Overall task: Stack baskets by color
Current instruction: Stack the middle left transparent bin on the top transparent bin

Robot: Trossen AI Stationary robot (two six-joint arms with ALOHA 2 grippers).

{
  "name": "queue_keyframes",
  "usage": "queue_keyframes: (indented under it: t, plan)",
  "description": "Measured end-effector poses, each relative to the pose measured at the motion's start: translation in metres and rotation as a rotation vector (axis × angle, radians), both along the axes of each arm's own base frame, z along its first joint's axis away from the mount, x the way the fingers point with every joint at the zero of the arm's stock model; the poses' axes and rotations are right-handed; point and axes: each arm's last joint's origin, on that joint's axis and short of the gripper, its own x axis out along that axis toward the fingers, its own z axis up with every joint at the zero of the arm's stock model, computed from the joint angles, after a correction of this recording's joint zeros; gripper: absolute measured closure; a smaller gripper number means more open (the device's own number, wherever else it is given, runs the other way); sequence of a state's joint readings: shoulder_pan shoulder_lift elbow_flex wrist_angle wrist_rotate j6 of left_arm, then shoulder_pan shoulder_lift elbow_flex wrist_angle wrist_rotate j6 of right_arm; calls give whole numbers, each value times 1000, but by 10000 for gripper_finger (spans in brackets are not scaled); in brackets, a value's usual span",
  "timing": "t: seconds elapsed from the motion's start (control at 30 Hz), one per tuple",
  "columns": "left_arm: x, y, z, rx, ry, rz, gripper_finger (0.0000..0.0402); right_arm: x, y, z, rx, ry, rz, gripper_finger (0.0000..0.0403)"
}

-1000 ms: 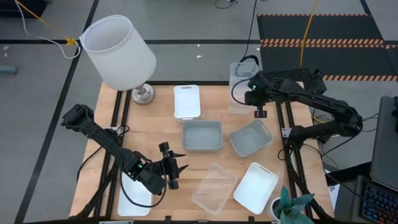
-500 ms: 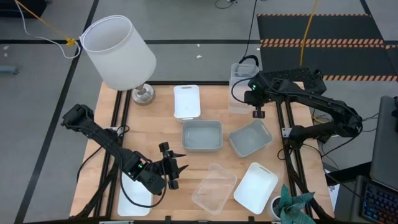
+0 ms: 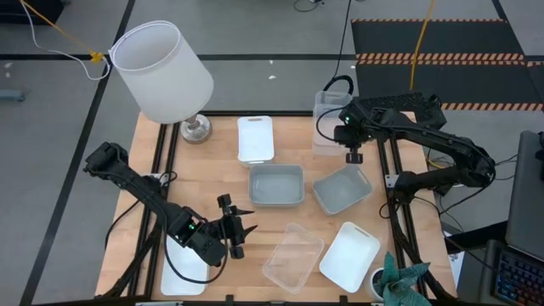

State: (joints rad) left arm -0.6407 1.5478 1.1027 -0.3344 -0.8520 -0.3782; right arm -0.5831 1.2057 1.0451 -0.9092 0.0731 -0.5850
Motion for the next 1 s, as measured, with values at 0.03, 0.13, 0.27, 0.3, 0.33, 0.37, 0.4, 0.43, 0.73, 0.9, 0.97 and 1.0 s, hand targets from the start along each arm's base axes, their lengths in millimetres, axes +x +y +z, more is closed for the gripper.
queue_keyframes:
  t: [0.03,0.13,0.27,0.3,0.33,0.37,0.4,0.43,0.73,0.9,0.97,1.0]
  plan:
    - [0,0,0,0,0,0,204,1,0,-1,3,2,-3,400]
    - [0,0,0,0,0,0,204,3,-2,-5,17,16,-13,400]
    - [0,0,0,-2,-2,0,204,5,-4,-8,21,32,-2,399]
    - [0,0,0,-2,-2,0,204,6,-4,-8,19,31,-1,399]
    - [0,0,0,-2,-2,0,204,6,-4,-8,17,28,0,399]
    - [0,0,0,-2,-2,-1,204,6,-4,-8,17,27,0,399]
    - [0,0,0,-2,-2,-1,204,6,-4,-8,17,28,1,399]
    - [0,0,0,-2,-1,-2,204,6,-4,-8,16,29,2,399]
    - [0,0,0,2,1,-5,204,6,-4,-8,16,32,10,399]
    - [0,0,0,-1,4,-10,204,6,-4,-8,17,33,10,399]
    - [0,0,0,-2,3,-9,204,6,-4,-8,17,33,10,399]
    - [0,0,0,-2,3,-10,204,6,-4,-8,17,33,10,398]
